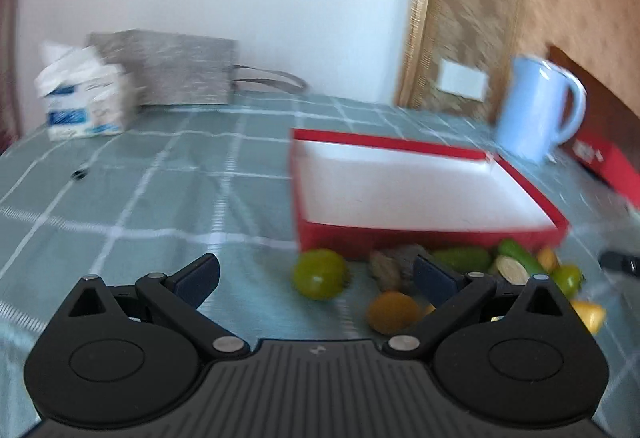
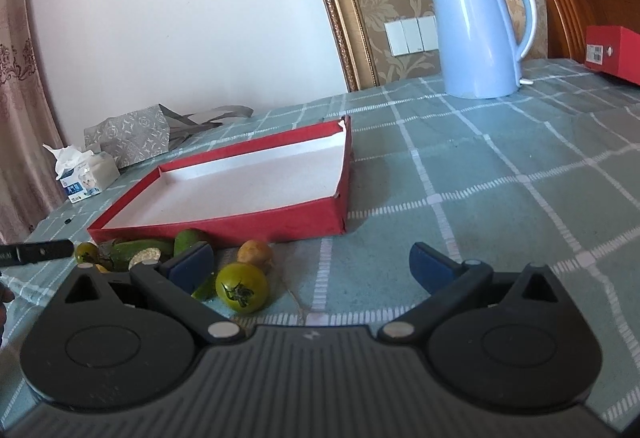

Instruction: Organize fruits

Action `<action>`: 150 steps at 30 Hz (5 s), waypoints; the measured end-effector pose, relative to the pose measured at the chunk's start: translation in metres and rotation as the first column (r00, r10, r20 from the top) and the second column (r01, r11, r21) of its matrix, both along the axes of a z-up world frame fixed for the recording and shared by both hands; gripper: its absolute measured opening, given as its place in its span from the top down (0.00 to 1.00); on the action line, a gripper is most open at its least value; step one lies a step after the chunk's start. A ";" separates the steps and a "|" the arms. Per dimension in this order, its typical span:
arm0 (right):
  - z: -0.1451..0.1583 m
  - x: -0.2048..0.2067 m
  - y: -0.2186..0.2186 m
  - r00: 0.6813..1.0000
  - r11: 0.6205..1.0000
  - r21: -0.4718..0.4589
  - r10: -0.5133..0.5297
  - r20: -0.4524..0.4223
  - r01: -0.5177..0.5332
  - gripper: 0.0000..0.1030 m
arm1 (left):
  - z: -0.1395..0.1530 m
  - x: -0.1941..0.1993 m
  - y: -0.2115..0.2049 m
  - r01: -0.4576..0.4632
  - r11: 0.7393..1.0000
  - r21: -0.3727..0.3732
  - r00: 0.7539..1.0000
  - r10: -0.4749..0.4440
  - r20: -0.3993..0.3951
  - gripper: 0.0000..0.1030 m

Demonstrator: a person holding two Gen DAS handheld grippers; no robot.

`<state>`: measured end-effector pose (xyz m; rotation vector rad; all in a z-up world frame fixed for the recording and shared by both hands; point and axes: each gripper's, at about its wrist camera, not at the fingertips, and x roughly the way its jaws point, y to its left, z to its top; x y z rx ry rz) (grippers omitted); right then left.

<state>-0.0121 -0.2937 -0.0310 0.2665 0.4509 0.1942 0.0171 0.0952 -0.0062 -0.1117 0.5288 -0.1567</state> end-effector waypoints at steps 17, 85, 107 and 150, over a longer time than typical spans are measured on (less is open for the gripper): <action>0.000 0.002 0.005 1.000 0.999 -0.040 -0.002 -0.007 0.002 0.00 | -0.016 0.026 -0.029 -0.026 0.986 0.162 0.999 0.031 -0.025 0.03; 0.000 -0.022 0.082 0.944 0.855 -0.402 0.311 -0.112 -0.329 0.55 | -0.020 0.033 -0.009 -0.026 0.997 0.067 0.997 0.031 -0.066 0.65; 0.005 -0.021 0.069 0.951 0.907 -0.290 0.304 -0.049 -0.305 0.65 | -0.017 0.024 -0.008 -0.059 0.997 0.055 0.998 0.060 -0.015 0.65; 0.016 -0.011 0.067 0.950 0.933 -0.212 0.307 0.050 -0.291 0.70 | 0.007 0.080 -0.061 -0.067 0.995 0.075 0.992 0.059 0.111 0.40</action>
